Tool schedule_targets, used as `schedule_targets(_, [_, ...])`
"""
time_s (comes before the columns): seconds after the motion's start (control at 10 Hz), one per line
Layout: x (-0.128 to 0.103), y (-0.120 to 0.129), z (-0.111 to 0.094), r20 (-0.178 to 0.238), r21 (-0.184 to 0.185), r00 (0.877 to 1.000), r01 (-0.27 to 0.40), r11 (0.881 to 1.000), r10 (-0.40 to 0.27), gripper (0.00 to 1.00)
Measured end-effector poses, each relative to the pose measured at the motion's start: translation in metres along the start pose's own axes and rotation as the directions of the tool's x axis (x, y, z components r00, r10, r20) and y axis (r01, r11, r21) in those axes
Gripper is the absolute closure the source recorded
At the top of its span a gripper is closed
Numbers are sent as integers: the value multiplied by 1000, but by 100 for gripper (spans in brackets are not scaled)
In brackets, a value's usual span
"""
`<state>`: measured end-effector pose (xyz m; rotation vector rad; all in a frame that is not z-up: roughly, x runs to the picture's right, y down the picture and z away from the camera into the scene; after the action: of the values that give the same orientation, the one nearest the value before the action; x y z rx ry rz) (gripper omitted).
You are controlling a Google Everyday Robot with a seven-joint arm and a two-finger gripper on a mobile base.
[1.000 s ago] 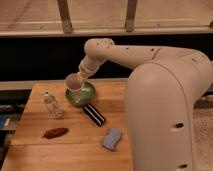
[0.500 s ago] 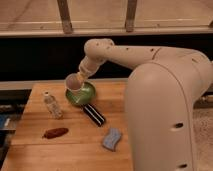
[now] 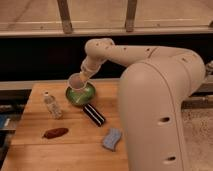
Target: Place the ceramic cup in the ceramic bowl
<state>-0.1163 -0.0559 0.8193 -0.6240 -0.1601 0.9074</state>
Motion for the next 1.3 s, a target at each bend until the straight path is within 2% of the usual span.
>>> schedule_targets(0.1, [1,-4,4,-14,6,1000,-7,1000,7,100])
schedule_targets(0.3, [2,-12,17,-73,25,997,-25,999,27,100])
schedule_targets(0.6, [4,-28,34,-137,32,989,-50,998,54,100])
schedule_targets(1.0, [9,-46,66,-198,1,977,-76,997,75,100])
schedule_targets(1.3, [5,-50,81,-203,-29,976,-89,996,81,100])
